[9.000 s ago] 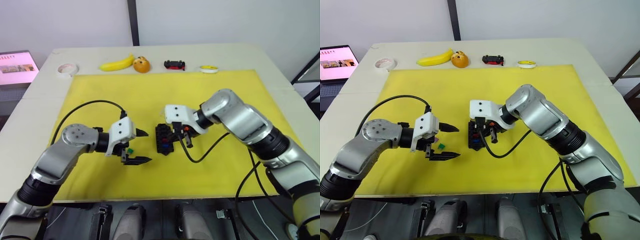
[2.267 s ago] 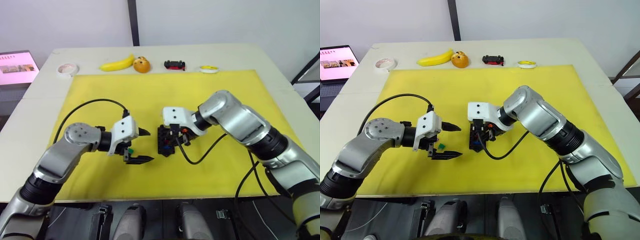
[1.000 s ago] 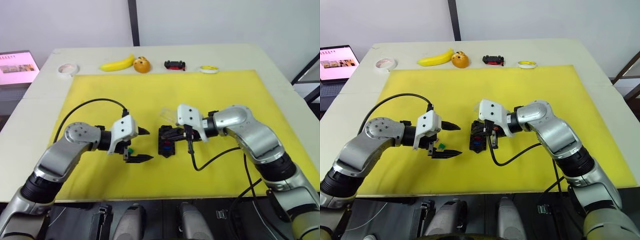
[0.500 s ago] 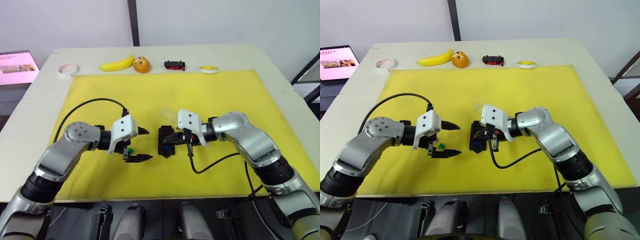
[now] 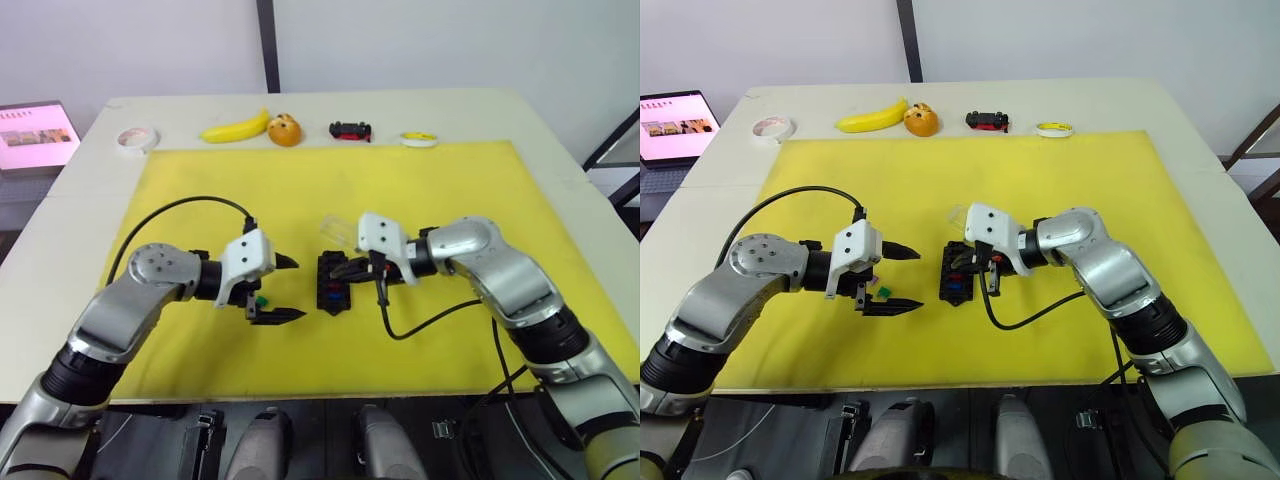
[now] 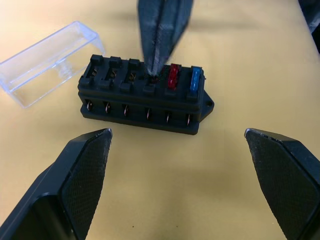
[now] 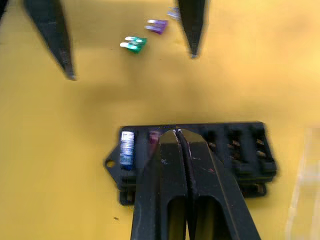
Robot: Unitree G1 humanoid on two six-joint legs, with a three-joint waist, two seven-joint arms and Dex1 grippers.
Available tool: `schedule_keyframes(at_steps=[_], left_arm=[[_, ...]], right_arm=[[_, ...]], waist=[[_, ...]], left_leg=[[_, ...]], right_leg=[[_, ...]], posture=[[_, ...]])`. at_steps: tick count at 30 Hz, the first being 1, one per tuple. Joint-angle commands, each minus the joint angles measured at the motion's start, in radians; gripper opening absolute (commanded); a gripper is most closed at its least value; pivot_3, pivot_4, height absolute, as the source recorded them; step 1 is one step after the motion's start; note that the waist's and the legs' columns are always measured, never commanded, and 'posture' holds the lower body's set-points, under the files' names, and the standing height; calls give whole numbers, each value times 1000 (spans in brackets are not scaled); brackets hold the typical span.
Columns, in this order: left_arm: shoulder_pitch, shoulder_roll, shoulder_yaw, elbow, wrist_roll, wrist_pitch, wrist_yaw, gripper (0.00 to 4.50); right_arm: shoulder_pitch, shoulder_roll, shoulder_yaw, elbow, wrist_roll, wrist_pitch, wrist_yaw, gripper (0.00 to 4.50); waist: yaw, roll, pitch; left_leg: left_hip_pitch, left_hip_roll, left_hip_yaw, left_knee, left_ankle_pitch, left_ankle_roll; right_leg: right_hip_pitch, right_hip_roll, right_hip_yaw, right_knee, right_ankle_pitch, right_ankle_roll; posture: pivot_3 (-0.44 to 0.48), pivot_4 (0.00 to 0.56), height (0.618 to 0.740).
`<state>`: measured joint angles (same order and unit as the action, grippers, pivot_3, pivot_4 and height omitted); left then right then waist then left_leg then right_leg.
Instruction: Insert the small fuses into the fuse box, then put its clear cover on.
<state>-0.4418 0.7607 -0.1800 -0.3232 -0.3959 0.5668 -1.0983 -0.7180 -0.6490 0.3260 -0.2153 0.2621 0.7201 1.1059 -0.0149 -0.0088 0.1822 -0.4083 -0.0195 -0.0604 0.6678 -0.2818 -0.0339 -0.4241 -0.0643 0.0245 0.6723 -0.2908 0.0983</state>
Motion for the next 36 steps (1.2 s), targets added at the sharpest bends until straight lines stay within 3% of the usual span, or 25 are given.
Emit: schedule_keyframes(at_steps=[1, 7, 8, 11, 17, 22, 26, 29, 36], left_arm=[[-38, 24, 111, -9, -79, 46, -7, 4500], [52, 196, 268, 66, -127, 65, -104, 4500], [82, 234, 302, 86, -135, 71, -131, 4500], [173, 337, 391, 159, -136, 66, -197, 4500], [331, 465, 541, 356, -64, -38, -270, 4500], [405, 494, 609, 464, -26, -107, -293, 4500], [382, 471, 583, 461, -34, -115, -281, 4500], [334, 444, 536, 438, -49, -94, -270, 4500], [6, 263, 286, 554, -49, 55, -288, 4500]], right_arm=[[-67, -21, -144, -80, 73, 36, -18, 41], [48, -201, -274, -104, 87, -59, 49, 41], [70, -249, -299, -94, 106, -59, 91, 288], [130, -368, -384, -54, 157, -73, 179, 1349], [272, -550, -511, 64, 113, -196, 256, 4456], [404, -620, -585, 130, 71, -293, 269, 4456], [400, -607, -582, 119, 86, -289, 244, 4456], [347, -579, -544, 80, 110, -256, 214, 4456], [41, -403, -336, -65, 223, 43, 119, 4456]], waist=[[0, 0, 0], [0, 0, 0], [0, 0, 0], [0, 0, 0], [-1, 1, 0], [0, 1, 0], [-2, 1, 1], [-2, 2, 1], [-2, 1, 1]], left_leg=[[0, 0, 0, 0, 0, 0], [0, 0, 0, -1, 0, 0], [0, 0, 1, -1, 0, 0], [0, 0, 1, -1, 0, 1], [1, 1, 2, -1, -1, 1], [1, 1, 3, -2, -1, 1], [1, 3, 3, -1, -1, 1], [1, 3, 3, -1, -1, 1], [1, 2, 2, 0, 0, 1]], right_leg=[[0, 0, 0, 0, 0, 0], [0, 0, 0, -1, 0, 0], [0, -1, 0, -1, 0, 0], [0, 0, 0, -1, 0, 0], [0, 0, 0, -2, 0, 0], [1, 0, 0, -2, 0, 0], [1, 0, 0, -1, 0, 0], [1, 0, 0, -1, 0, 0], [0, 1, 0, 2, 0, 0]], posture=[[0, 150, 740], [0, 150, 740], [0, 150, 740], [0, 150, 740], [0, 150, 740], [0, 150, 740], [0, 150, 740], [0, 150, 740], [0, 150, 740]])
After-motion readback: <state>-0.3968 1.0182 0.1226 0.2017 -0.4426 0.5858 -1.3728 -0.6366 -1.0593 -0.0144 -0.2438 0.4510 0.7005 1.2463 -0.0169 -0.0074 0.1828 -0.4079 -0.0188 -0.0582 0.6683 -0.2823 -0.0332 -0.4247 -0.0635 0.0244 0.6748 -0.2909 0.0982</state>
